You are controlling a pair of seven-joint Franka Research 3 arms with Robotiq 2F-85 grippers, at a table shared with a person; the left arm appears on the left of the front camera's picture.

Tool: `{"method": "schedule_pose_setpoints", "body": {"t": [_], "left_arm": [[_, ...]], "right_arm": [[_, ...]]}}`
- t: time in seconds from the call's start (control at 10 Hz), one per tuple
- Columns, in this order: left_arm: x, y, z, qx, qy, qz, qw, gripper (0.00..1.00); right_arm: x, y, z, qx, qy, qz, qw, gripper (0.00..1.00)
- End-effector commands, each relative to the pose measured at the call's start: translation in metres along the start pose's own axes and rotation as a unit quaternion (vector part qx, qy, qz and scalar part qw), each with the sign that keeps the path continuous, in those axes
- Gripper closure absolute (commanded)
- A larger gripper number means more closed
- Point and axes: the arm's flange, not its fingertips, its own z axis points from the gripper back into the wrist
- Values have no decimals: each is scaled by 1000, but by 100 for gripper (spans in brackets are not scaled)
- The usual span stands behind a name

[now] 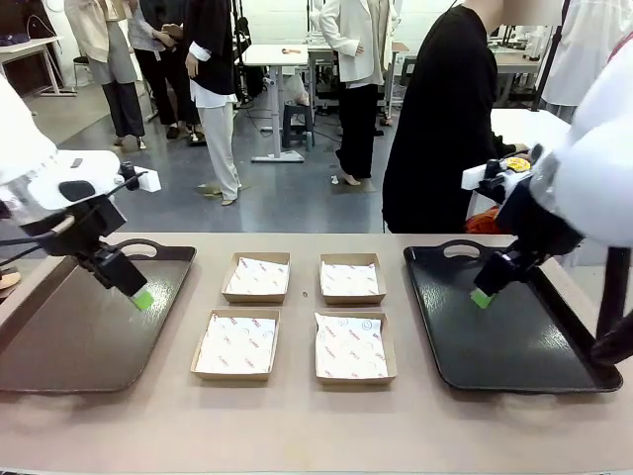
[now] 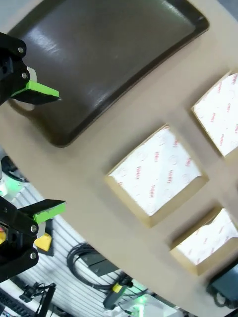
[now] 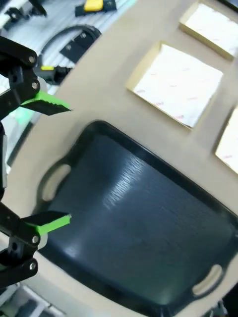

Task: Individually package the donuts and arrange them on the tray.
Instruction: Pick up one Paper togo box.

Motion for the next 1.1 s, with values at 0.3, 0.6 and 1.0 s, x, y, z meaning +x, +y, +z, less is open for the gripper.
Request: {"method": "schedule_pose_setpoints", "body": {"t": [0.3,0.6,1.0], "left_arm": [[0,0,0,0,0,0,1000,0],[7,26,10,-203,-50,72,975,0],[-27,83,9,-493,-138,209,833,0]], "right_arm": [[0,0,0,0,0,0,1000,0],[-11,-53,-1,277,-53,-111,953,0],[-73,-129,-15,544,-137,-252,788,0]]}}
